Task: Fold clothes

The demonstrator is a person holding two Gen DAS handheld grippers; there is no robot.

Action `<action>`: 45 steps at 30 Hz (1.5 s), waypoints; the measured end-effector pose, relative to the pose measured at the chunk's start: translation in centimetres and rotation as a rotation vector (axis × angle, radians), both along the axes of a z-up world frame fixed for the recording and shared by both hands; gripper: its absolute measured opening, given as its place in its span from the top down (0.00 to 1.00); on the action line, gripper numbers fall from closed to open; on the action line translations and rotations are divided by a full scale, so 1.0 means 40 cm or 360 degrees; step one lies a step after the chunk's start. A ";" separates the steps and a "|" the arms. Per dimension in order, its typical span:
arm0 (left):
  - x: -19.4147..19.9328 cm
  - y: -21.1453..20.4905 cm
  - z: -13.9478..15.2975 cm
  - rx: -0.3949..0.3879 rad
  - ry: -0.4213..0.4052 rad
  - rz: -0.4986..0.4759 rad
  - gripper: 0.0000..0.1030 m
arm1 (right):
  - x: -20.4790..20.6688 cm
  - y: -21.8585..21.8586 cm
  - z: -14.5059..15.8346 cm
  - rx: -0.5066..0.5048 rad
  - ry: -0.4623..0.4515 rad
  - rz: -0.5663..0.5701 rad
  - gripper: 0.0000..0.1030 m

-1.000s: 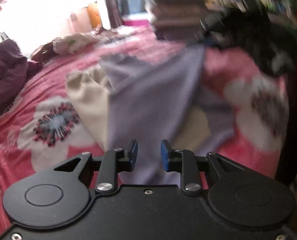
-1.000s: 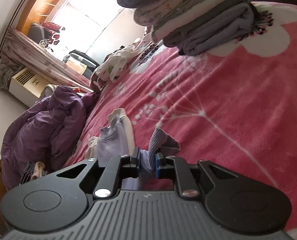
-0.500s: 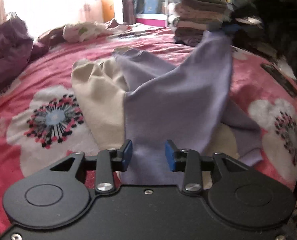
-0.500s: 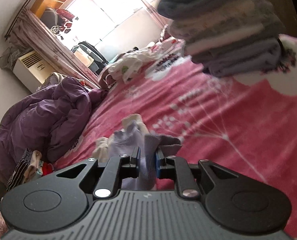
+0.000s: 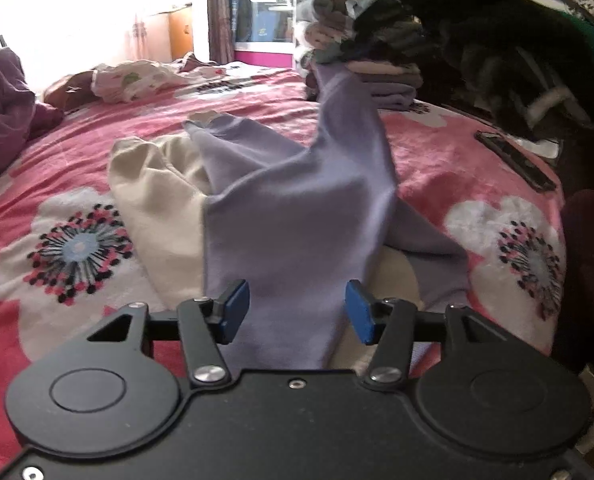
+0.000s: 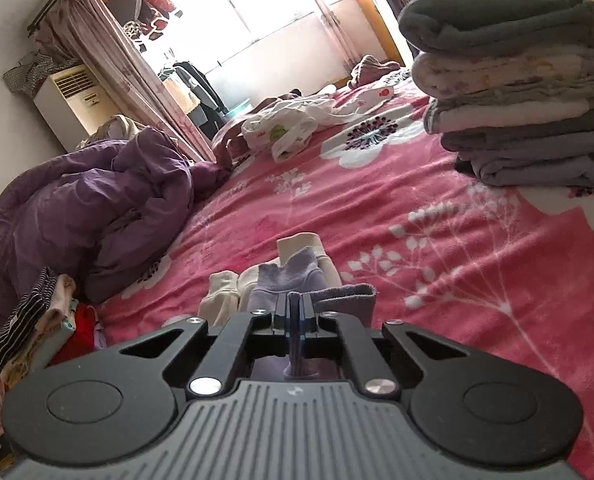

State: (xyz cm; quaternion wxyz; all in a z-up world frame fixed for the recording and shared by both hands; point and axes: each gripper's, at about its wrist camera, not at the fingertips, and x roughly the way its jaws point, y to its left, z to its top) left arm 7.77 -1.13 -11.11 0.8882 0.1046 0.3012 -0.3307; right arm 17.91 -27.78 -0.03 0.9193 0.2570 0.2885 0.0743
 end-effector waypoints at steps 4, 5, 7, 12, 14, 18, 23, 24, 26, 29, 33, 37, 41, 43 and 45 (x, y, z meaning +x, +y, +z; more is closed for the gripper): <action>-0.017 -0.011 -0.017 0.0067 0.0023 -0.0071 0.44 | 0.018 0.027 0.022 0.0003 -0.0017 0.0009 0.94; -0.018 -0.011 -0.021 0.0079 0.0034 -0.0080 0.43 | 0.026 0.038 0.030 -0.0002 -0.0021 0.0017 0.94; -0.022 -0.008 -0.028 0.0099 0.0041 -0.0083 0.43 | 0.043 0.059 0.046 -0.0015 -0.0032 0.0036 0.94; -0.023 0.009 -0.038 0.0091 0.0084 -0.0089 0.40 | 0.086 0.121 0.079 -0.0048 -0.0061 0.0090 0.94; -0.020 0.015 -0.044 0.0083 0.0107 -0.0090 0.39 | 0.101 0.144 0.089 -0.0055 -0.0072 0.0109 0.94; -0.013 0.029 -0.049 0.0038 0.0151 -0.0094 0.39 | 0.135 0.188 0.102 -0.0075 -0.0082 0.0142 0.94; 0.003 0.053 -0.051 -0.0068 0.0229 -0.0073 0.38 | 0.182 0.233 0.112 -0.0095 -0.0085 0.0171 0.94; 0.008 0.062 -0.051 -0.0109 0.0258 -0.0061 0.38 | 0.191 0.242 0.112 -0.0099 -0.0086 0.0175 0.94; 0.020 0.080 -0.051 -0.0196 0.0321 -0.0037 0.38 | 0.206 0.256 0.113 -0.0101 -0.0088 0.0182 0.94; 0.041 0.115 -0.055 -0.0347 0.0433 0.0009 0.38 | 0.229 0.275 0.113 -0.0100 -0.0089 0.0188 0.94; 0.058 0.142 -0.062 -0.0493 0.0529 0.0050 0.38 | 0.257 0.299 0.106 -0.0104 -0.0081 0.0202 0.94; 0.066 0.150 -0.067 -0.0565 0.0581 0.0066 0.38 | 0.282 0.320 0.091 -0.0122 -0.0061 0.0218 0.94; 0.073 0.164 -0.071 -0.0620 0.0632 0.0078 0.38 | 0.309 0.338 0.068 -0.0147 -0.0026 0.0233 0.94; 0.074 0.167 -0.072 -0.0634 0.0646 0.0078 0.38 | 0.321 0.349 0.057 -0.0179 -0.0017 0.0241 0.94; 0.068 0.163 -0.070 -0.0611 0.0632 0.0056 0.38 | 0.334 0.357 0.044 -0.0202 -0.0004 0.0245 0.94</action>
